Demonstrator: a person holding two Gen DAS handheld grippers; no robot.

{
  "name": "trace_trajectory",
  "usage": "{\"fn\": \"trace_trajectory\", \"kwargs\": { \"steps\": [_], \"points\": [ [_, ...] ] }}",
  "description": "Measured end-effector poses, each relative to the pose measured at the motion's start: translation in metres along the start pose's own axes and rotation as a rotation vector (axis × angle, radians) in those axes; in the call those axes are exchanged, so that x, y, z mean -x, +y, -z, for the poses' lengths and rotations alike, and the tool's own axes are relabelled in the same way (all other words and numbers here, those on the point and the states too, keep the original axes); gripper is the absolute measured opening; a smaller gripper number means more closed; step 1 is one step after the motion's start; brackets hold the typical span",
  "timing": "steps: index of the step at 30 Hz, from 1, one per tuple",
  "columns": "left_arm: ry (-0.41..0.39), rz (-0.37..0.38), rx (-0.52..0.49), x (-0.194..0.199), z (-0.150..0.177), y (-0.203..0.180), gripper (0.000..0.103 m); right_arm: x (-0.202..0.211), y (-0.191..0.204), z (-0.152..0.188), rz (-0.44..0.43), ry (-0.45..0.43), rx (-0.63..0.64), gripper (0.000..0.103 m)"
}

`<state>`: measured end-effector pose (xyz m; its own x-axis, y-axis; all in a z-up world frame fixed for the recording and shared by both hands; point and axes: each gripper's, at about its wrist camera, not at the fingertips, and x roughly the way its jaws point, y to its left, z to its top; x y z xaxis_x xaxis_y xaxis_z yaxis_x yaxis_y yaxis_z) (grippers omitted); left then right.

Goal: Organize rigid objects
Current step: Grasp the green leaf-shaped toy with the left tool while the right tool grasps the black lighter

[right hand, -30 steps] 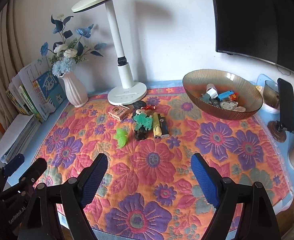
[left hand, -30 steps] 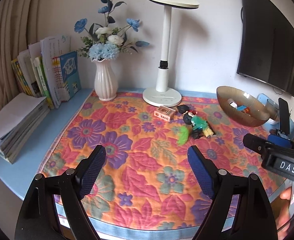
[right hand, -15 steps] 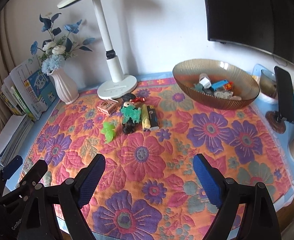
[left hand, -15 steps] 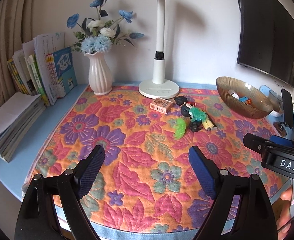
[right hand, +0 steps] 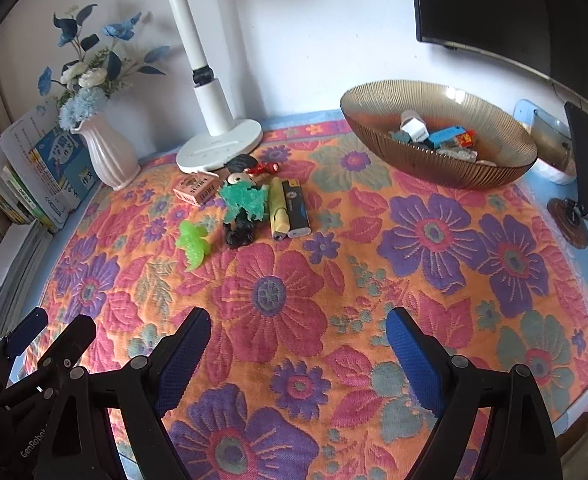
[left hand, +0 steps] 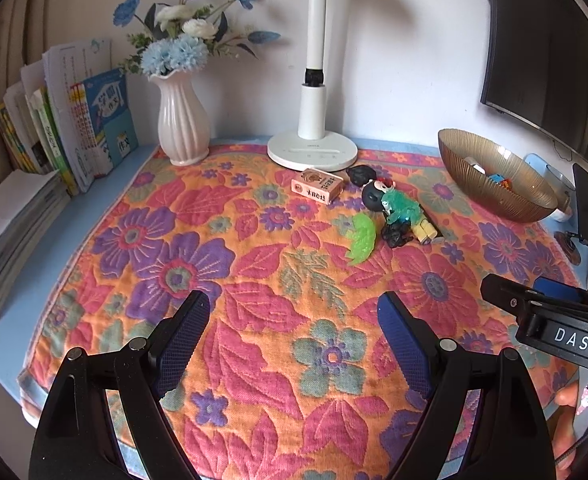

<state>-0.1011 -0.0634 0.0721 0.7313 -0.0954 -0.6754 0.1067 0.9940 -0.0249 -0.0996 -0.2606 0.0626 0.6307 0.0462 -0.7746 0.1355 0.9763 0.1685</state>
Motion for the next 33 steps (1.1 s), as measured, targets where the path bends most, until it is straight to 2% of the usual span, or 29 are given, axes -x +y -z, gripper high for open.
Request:
{"fn": "trace_trajectory", "kwargs": {
  "steps": [10,12,15,18,20,21,22,25,27,29,33],
  "points": [
    [0.059,0.026,-0.018,-0.025,-0.006,0.001,0.085,-0.021,-0.009,-0.004,-0.007,0.046,-0.020,0.088],
    [0.074,0.060,-0.048,-0.029,-0.015,0.001,0.085,-0.024,-0.009,-0.009,-0.005,0.050,-0.010,0.088],
    [0.106,0.168,-0.096,-0.039,-0.037,0.003,0.085,-0.026,-0.008,-0.022,-0.017,0.049,0.017,0.088],
    [0.109,0.219,-0.143,-0.055,-0.058,0.000,0.083,-0.033,-0.004,-0.042,-0.052,0.045,0.048,0.087],
    [0.115,0.236,-0.177,-0.067,-0.063,-0.006,0.075,-0.040,-0.002,-0.051,-0.057,0.042,0.067,0.075],
    [0.133,0.239,-0.192,-0.077,-0.065,-0.011,0.072,-0.045,0.000,-0.057,-0.050,0.048,0.082,0.064],
    [0.146,0.242,-0.200,-0.083,-0.066,-0.014,0.069,-0.052,0.000,-0.061,-0.045,0.060,0.093,0.058],
    [0.160,0.262,-0.211,-0.101,-0.066,-0.024,0.068,-0.071,-0.004,-0.070,-0.060,0.090,0.092,0.050],
    [0.167,0.284,-0.202,-0.111,-0.066,-0.029,0.062,-0.077,-0.007,-0.073,-0.066,0.087,0.090,0.047],
    [0.192,0.298,-0.194,-0.120,-0.064,-0.031,0.052,-0.084,-0.010,-0.074,-0.021,0.083,0.102,0.044],
    [0.222,0.320,-0.174,-0.134,-0.063,-0.032,0.045,-0.101,-0.015,-0.075,-0.052,0.114,0.097,0.042]
  ]
}}
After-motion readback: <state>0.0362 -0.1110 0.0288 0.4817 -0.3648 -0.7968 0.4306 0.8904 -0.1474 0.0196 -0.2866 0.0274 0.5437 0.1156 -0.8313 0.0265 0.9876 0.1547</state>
